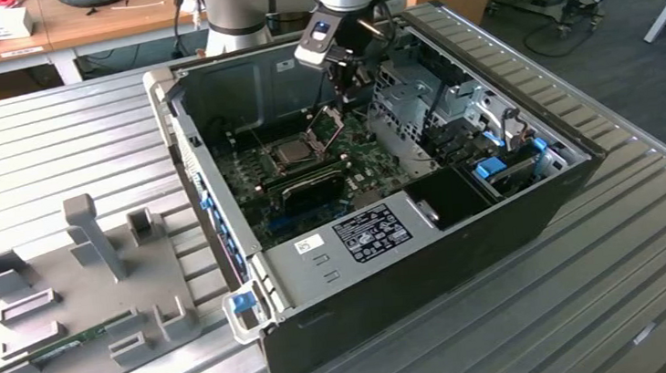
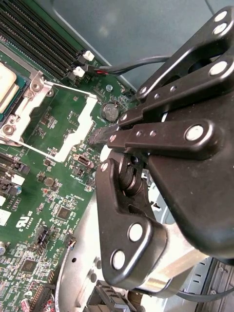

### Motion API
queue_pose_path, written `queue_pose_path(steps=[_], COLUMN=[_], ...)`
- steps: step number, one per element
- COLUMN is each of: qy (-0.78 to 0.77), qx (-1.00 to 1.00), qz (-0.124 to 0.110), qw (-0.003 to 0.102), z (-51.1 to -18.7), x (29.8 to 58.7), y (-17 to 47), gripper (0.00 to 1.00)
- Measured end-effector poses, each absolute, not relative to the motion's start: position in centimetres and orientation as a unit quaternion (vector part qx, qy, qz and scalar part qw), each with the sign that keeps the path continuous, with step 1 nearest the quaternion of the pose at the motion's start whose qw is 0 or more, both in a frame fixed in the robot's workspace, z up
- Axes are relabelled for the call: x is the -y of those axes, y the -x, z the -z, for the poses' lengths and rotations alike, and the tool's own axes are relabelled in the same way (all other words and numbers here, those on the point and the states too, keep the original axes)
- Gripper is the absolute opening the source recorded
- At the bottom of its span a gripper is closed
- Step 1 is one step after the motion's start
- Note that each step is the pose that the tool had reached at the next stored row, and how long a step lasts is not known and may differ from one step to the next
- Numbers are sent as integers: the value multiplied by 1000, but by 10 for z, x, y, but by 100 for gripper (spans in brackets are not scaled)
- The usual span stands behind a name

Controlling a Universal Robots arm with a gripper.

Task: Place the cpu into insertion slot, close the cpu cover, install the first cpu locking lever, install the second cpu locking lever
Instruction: 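Close the cpu cover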

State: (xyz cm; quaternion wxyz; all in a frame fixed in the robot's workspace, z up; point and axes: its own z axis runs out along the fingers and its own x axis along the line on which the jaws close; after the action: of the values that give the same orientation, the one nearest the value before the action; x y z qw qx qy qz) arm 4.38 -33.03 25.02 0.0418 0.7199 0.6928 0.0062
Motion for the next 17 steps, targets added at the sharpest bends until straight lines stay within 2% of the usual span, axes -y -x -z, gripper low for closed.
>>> queue_pose_path(steps=[17], qy=[-720], qx=[-693], qz=[-6], qw=[42], z=[-246], x=[330], y=[-36], gripper=[11])
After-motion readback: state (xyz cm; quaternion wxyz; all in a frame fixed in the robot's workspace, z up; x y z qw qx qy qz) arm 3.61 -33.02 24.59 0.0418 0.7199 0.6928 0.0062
